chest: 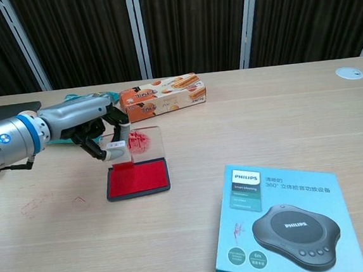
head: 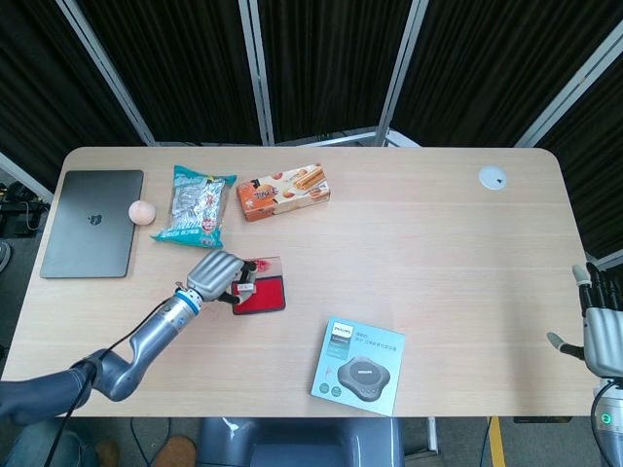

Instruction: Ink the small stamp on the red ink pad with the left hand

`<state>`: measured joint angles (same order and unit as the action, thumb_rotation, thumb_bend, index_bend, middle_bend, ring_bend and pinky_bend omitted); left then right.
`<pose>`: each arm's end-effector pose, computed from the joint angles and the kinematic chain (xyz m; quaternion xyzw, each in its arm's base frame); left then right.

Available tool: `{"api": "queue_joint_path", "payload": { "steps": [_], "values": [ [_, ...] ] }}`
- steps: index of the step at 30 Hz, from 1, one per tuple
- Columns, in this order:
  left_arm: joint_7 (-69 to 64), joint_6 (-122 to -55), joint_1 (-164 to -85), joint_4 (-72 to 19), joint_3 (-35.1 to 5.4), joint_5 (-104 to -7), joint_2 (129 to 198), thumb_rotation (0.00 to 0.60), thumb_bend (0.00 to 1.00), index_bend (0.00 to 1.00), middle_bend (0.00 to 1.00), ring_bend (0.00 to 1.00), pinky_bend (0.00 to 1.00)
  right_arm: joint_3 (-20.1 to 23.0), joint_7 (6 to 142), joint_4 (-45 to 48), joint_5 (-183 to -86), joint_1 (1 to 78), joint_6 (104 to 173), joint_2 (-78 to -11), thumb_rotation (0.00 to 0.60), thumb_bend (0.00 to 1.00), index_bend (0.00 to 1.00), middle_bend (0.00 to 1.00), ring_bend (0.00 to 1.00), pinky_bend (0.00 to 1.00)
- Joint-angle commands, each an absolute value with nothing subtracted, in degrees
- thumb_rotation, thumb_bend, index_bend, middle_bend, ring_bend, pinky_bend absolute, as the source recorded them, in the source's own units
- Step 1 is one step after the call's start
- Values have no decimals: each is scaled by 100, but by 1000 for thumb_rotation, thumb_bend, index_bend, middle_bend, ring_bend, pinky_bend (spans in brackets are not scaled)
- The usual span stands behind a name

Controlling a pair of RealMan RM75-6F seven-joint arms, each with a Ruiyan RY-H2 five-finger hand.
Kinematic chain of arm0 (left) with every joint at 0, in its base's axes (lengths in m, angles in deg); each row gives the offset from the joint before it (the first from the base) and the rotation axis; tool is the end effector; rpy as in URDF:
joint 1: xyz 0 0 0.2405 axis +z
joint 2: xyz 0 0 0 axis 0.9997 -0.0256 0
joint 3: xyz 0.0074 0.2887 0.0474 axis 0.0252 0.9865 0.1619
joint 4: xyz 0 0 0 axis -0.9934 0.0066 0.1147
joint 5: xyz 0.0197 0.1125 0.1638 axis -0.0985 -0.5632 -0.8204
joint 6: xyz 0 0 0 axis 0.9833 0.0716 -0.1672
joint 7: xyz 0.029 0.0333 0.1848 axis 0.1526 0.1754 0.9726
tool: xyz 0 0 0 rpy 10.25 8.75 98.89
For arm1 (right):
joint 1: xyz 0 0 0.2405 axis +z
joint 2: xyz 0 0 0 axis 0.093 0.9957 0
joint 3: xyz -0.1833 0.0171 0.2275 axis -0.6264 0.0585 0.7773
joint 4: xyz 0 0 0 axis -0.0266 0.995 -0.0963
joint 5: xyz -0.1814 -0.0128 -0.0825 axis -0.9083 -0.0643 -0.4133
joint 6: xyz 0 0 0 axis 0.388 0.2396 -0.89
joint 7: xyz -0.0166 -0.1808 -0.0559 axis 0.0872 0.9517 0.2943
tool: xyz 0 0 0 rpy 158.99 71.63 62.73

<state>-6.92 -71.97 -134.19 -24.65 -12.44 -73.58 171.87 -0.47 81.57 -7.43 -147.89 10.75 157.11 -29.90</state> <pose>-0.1731 0.4166 -0.0537 -0.7819 -0.3863 -0.3654 0.3255 -0.3856 -0.2500 0.1947 0.5544 -0.3621 0.3248 0.6753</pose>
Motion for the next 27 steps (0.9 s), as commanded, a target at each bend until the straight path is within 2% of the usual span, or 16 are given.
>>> {"api": "queue_joint_path", "payload": {
  "steps": [1, 11, 27],
  "values": [
    [-700, -7120, -13337, -2658, -1139, -7318, 16950, 600, 456, 628, 580, 876, 913, -51, 8155, -759, -14802, 1071, 15724, -2986, 600, 0, 0, 0, 0, 0],
    [-1020, -7150, -13038, -2615, -746, -7506, 16623, 600, 457, 628, 579, 874, 910, -63, 8151, -807, -14840, 1070, 15742, -2975, 600, 0, 0, 0, 0, 0],
    [-1312, -7317, -12894, -2103, -579, -7799, 16937, 600, 452, 593, 535, 863, 903, -62, 8134, -811, -14862, 1078, 15754, -2976, 600, 0, 0, 0, 0, 0]
  ]
}}
